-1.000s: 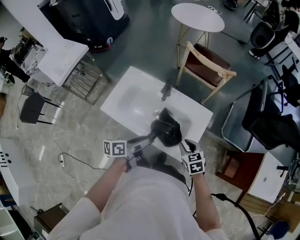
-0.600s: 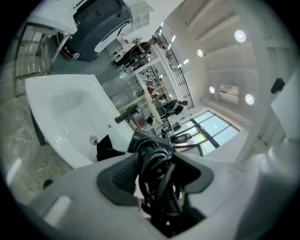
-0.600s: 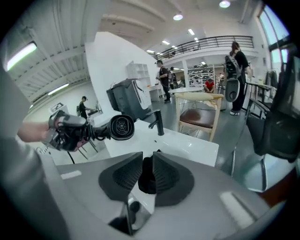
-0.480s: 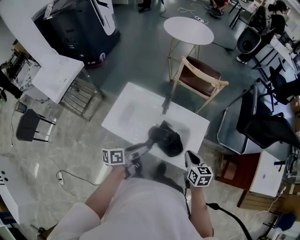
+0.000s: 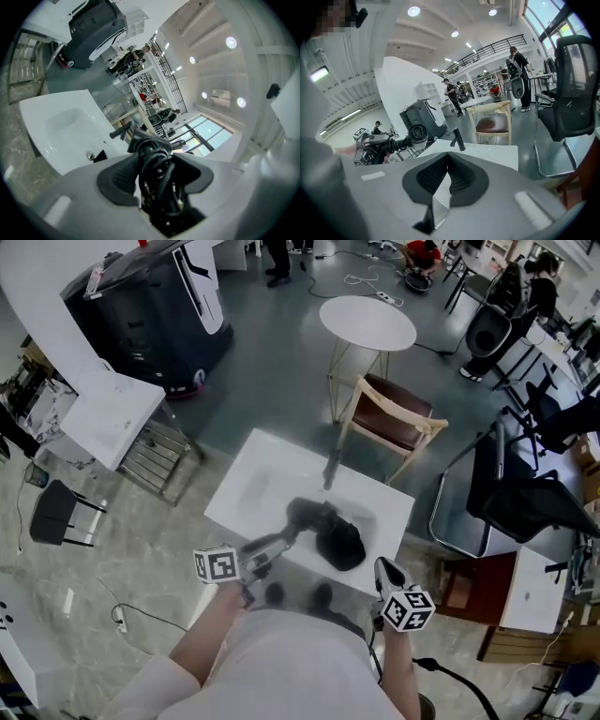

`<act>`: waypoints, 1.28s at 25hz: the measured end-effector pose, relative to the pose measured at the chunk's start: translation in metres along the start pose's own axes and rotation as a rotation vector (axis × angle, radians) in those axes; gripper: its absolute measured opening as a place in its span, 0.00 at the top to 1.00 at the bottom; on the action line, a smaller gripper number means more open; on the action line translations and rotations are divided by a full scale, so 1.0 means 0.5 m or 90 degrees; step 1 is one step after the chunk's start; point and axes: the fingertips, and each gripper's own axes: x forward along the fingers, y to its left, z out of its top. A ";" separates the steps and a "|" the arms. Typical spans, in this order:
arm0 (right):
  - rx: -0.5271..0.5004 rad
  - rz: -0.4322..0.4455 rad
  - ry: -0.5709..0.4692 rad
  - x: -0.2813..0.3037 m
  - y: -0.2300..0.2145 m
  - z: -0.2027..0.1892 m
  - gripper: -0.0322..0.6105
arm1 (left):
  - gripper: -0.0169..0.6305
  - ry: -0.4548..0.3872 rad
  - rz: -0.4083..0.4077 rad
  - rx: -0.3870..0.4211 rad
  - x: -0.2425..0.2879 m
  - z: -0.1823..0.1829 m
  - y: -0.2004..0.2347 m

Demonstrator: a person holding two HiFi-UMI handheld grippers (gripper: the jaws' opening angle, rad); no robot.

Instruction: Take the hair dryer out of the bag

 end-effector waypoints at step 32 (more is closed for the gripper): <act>0.043 0.029 -0.066 -0.044 0.002 0.016 0.94 | 0.62 -0.025 -0.019 0.005 -0.010 0.008 -0.022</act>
